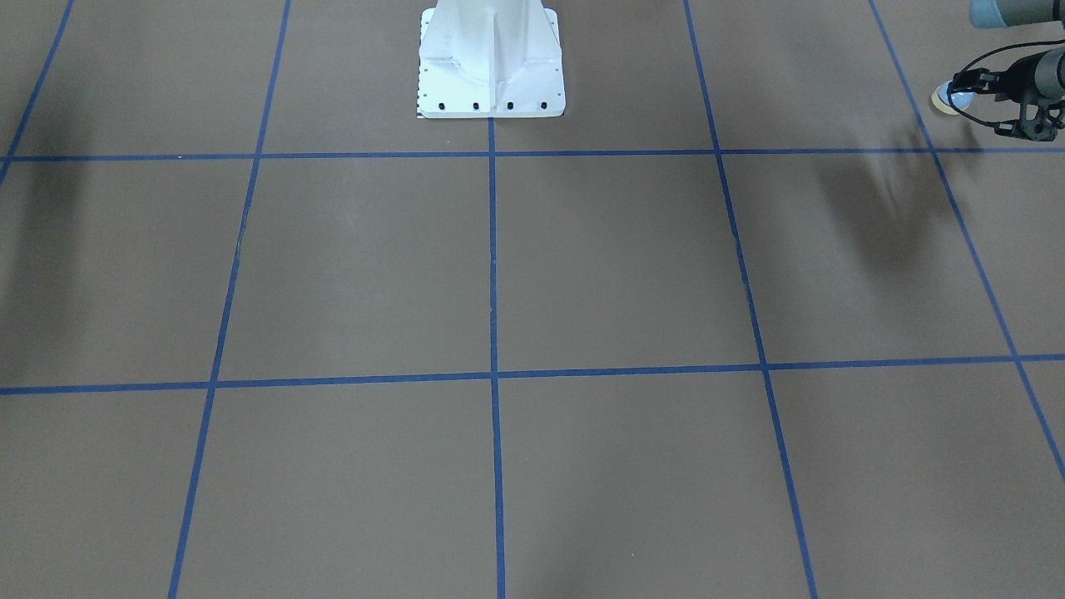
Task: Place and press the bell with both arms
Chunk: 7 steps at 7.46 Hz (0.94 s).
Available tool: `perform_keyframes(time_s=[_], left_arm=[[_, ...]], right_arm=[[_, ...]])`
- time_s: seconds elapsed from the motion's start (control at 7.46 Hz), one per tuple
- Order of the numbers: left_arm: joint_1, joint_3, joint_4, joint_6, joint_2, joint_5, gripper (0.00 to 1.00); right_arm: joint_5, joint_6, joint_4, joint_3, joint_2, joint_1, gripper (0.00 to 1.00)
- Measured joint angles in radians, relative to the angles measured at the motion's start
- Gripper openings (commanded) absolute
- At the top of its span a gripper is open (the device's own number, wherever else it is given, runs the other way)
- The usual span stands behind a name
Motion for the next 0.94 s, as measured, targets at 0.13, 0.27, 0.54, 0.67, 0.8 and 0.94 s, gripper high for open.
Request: perform_keyframes(time_s=[0.13, 0.27, 0.54, 0.67, 0.8, 0.94], left_arm=[[0.011, 0.000, 0.001, -0.006, 0.001, -0.004, 1.00], [0.028, 0.000, 0.001, -0.027, 0.000, -0.005, 1.00], [0.069, 0.000, 0.000, -0.072, -0.002, -0.005, 1.00], [0.086, 0.002, 0.000, -0.080, -0.003, -0.004, 1.00], [0.099, 0.006, 0.001, -0.083, -0.003, -0.003, 1.00], [0.109, 0.013, 0.001, -0.083, -0.004, -0.001, 1.00]], right_arm=[[0.001, 0.001, 0.000, 0.000, 0.000, 0.000, 1.00], [0.001, 0.001, 0.000, 0.000, -0.001, 0.000, 1.00], [0.001, 0.001, 0.000, 0.000, -0.006, 0.000, 1.00], [0.001, 0.000, 0.000, 0.000, -0.008, 0.000, 1.00], [0.000, 0.000, 0.000, 0.000, -0.009, 0.000, 1.00], [0.000, 0.000, 0.000, 0.000, -0.009, 0.000, 1.00]])
